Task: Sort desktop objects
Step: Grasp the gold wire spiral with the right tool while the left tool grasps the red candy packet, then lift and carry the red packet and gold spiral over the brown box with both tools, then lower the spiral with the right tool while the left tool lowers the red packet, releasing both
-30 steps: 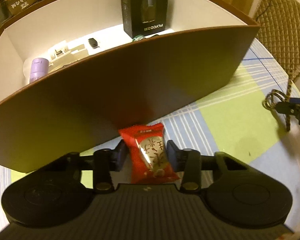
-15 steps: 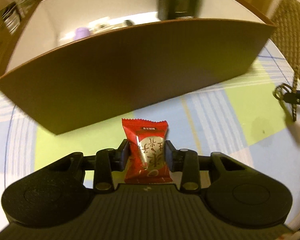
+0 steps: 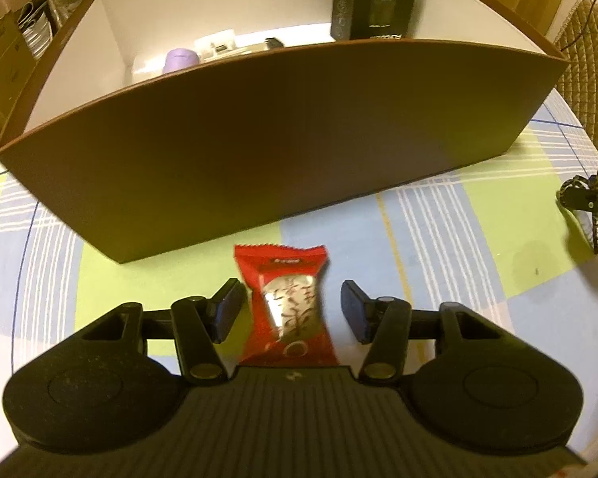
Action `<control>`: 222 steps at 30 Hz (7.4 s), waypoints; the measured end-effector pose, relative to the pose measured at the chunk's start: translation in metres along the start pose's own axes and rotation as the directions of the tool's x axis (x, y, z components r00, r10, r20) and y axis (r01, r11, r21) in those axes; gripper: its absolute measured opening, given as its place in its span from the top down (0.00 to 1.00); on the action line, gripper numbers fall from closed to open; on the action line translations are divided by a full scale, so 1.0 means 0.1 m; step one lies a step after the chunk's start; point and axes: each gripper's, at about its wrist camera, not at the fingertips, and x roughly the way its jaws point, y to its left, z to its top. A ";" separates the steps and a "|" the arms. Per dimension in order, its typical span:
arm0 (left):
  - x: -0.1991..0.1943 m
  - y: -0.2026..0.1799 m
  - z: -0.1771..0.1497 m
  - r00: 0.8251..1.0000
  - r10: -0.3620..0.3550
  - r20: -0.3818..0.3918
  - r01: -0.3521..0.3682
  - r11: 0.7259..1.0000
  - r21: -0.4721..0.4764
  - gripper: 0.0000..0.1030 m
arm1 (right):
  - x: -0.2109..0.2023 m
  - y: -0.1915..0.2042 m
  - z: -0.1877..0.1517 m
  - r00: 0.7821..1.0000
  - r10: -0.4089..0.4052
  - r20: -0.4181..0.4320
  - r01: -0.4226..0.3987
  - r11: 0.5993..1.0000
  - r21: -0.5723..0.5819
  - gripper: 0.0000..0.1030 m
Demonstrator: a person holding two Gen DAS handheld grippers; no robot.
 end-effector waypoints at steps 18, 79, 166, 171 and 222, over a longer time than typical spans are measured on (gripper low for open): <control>-0.07 -0.09 -0.11 0.999 -0.035 0.004 0.035 0.999 0.010 0.72 | -0.07 -0.01 -0.09 0.999 0.024 -0.028 -0.023 1.000 0.020 0.76; -1.05 0.12 -0.08 0.978 -0.061 0.199 0.077 0.994 -0.074 0.73 | -0.84 0.82 0.41 0.943 0.332 0.040 -0.322 0.934 -0.155 0.76; -0.21 0.96 1.65 0.969 -0.029 0.247 0.045 0.997 -0.057 0.78 | 0.74 1.46 2.06 0.956 0.293 -0.005 -0.292 0.949 -0.119 0.76; -0.08 1.02 1.71 0.973 -0.037 0.229 0.052 0.997 -0.057 0.78 | 0.93 1.51 2.08 0.964 0.263 -0.043 -0.266 0.957 -0.118 0.76; 0.00 0.30 1.45 0.970 -0.217 0.109 0.209 0.974 0.083 0.76 | 0.31 0.97 1.76 0.978 0.204 -0.052 -0.210 0.965 -0.159 0.09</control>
